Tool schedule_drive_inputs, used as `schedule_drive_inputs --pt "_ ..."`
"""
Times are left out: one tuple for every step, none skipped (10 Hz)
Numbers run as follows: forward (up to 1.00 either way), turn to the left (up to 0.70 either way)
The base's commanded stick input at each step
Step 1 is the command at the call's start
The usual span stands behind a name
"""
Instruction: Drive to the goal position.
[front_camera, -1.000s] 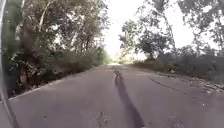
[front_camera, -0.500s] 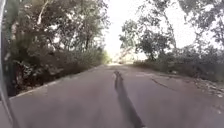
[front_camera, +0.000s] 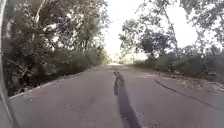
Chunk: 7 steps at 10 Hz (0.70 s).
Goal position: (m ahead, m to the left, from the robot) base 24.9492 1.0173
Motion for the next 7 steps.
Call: schedule_drive_inputs --pt "0.70 0.00" --pt "0.70 0.00" --pt "0.70 0.00" --pt "0.70 0.00" --pt "0.70 0.00" --pt "0.70 0.00" --pt "0.70 0.00"
